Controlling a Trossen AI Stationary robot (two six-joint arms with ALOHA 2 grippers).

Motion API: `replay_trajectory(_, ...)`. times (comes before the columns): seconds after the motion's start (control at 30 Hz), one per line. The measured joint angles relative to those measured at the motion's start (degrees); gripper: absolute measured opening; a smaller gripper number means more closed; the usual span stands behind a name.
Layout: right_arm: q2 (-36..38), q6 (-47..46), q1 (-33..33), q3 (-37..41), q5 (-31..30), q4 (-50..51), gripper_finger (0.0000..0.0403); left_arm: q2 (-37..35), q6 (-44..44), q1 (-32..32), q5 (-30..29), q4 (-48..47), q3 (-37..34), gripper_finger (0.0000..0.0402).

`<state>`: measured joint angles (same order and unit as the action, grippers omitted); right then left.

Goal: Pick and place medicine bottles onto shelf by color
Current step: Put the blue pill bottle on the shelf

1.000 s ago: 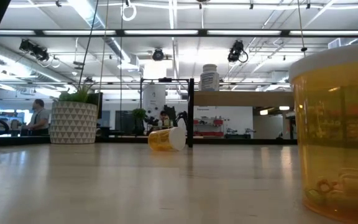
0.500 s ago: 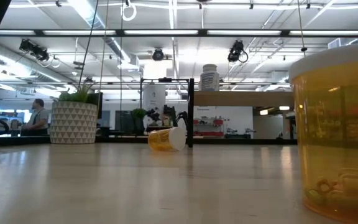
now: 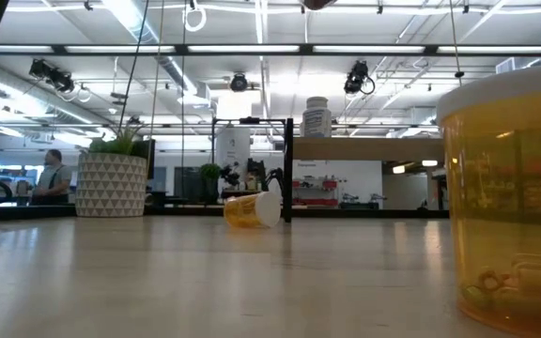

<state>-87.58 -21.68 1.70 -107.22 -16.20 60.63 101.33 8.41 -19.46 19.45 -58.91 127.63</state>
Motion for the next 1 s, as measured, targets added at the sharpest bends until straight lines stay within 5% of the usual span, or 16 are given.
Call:
replay_trajectory(0.33,2.32,-0.71,-5.32,0.0,-17.81,0.56,0.0168,-2.54,-0.53,-5.81,-2.12,0.18,0.04,0.0264)
replay_trajectory(0.67,2.3,-7.19,-16.31,2.87,-18.59,0.8,0.0168,-3.14,-1.63,-8.2,-2.24,0.8,0.0,0.0256)
replay_trajectory(1.0,3.81,-9.46,-21.2,17.67,-16.89,-13.28,0.0168,-5.19,0.2,-11.46,-2.09,0.7,0.02,0.0251)
